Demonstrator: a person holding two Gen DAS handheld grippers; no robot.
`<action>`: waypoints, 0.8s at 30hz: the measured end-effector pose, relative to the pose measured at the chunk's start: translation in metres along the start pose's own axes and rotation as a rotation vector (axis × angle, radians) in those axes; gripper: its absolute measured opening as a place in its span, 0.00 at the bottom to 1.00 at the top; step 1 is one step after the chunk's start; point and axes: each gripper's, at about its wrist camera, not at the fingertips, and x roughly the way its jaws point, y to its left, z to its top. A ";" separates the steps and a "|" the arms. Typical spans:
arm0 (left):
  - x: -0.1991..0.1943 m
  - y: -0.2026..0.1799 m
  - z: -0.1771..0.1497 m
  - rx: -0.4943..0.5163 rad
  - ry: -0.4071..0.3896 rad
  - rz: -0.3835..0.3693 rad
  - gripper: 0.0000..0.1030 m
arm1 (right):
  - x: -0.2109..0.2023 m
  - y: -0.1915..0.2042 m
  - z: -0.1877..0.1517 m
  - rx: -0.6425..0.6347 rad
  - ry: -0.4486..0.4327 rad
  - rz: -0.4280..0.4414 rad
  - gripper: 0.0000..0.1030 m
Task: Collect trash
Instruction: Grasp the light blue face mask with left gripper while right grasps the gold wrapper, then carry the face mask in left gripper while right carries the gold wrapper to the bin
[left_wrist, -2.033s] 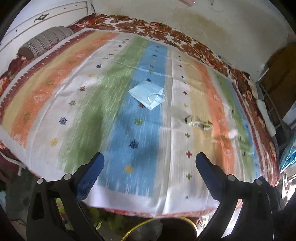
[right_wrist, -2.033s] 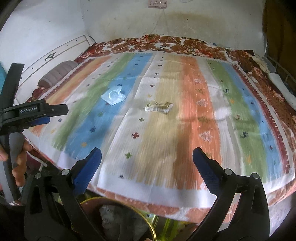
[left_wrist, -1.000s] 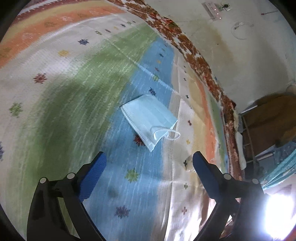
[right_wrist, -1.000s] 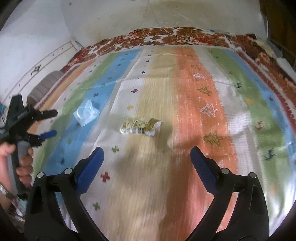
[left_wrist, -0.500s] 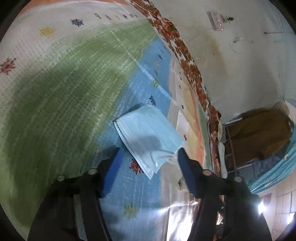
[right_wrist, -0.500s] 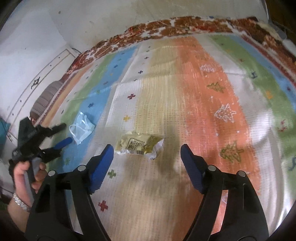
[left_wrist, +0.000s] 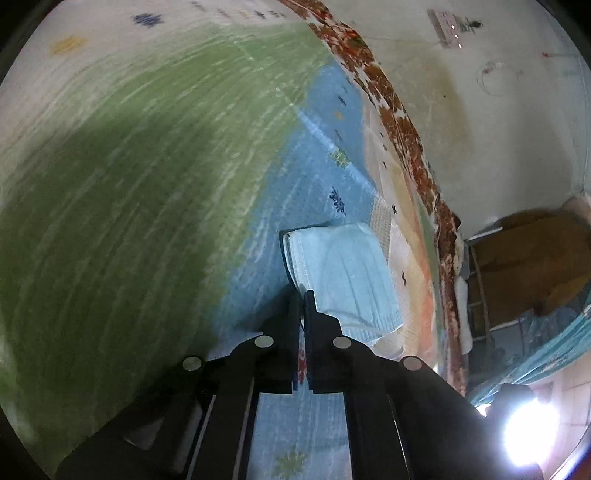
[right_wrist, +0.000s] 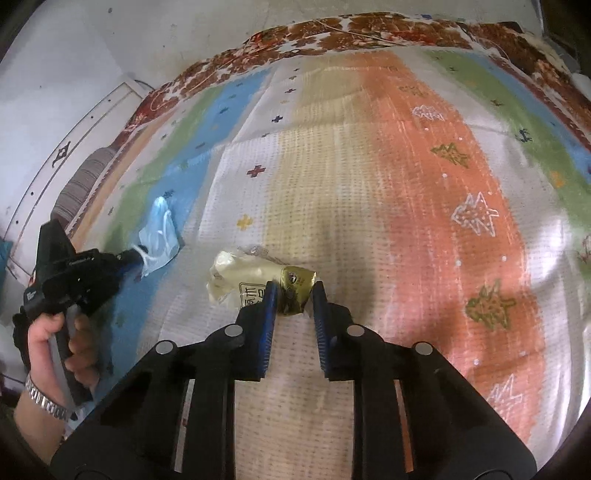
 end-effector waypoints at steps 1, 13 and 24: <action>-0.001 0.000 0.000 -0.001 -0.006 0.000 0.03 | -0.001 -0.001 -0.001 -0.001 -0.005 0.004 0.15; -0.034 -0.013 -0.011 0.000 -0.024 -0.024 0.01 | -0.029 0.001 -0.021 -0.021 -0.009 0.005 0.09; -0.090 -0.053 -0.018 0.106 -0.022 0.095 0.00 | -0.082 0.030 -0.025 -0.090 -0.023 -0.041 0.08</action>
